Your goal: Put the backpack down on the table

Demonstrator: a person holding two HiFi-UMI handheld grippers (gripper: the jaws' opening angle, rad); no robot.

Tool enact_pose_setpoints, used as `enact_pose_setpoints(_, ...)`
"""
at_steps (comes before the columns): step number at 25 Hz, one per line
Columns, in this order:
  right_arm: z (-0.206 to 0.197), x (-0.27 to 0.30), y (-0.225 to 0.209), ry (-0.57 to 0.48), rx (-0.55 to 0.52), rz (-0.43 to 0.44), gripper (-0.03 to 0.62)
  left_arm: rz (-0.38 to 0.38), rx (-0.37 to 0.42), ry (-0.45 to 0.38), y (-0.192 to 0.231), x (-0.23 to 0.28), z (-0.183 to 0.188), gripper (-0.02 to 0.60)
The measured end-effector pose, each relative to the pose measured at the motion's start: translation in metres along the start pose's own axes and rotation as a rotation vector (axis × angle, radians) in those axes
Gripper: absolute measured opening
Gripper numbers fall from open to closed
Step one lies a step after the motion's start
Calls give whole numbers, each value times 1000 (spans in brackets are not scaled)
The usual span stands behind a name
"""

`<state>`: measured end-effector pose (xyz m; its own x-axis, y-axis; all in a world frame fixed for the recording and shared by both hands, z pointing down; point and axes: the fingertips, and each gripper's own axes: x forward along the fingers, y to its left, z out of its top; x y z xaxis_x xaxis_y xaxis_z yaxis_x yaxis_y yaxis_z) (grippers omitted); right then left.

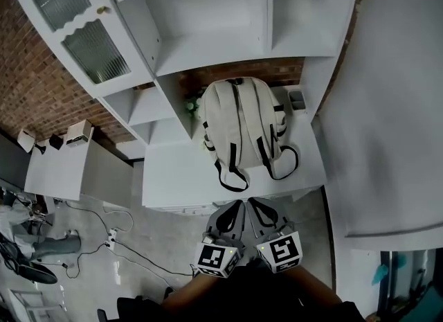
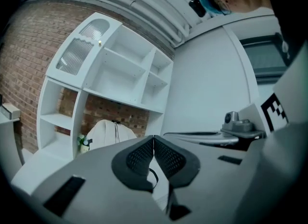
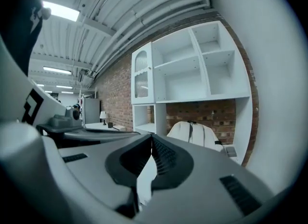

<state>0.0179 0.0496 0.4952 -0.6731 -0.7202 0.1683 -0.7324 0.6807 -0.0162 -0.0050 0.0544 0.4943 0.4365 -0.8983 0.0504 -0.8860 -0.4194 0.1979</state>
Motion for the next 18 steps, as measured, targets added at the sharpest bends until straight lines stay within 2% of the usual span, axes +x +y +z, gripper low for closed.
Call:
enact_pose_setpoints(3, -1, 6, 22, 14, -38, -60, 18, -3, 69, 3, 8, -15, 4, 17)
enact_pose_setpoints(9, -3, 12, 40, 11, 5, -194, 17, 3, 47, -11, 29, -42, 6, 17)
enact_pose_setpoints(18, -9, 28, 64, 38, 7, -250, 17, 32, 69, 11, 70, -59, 5, 17)
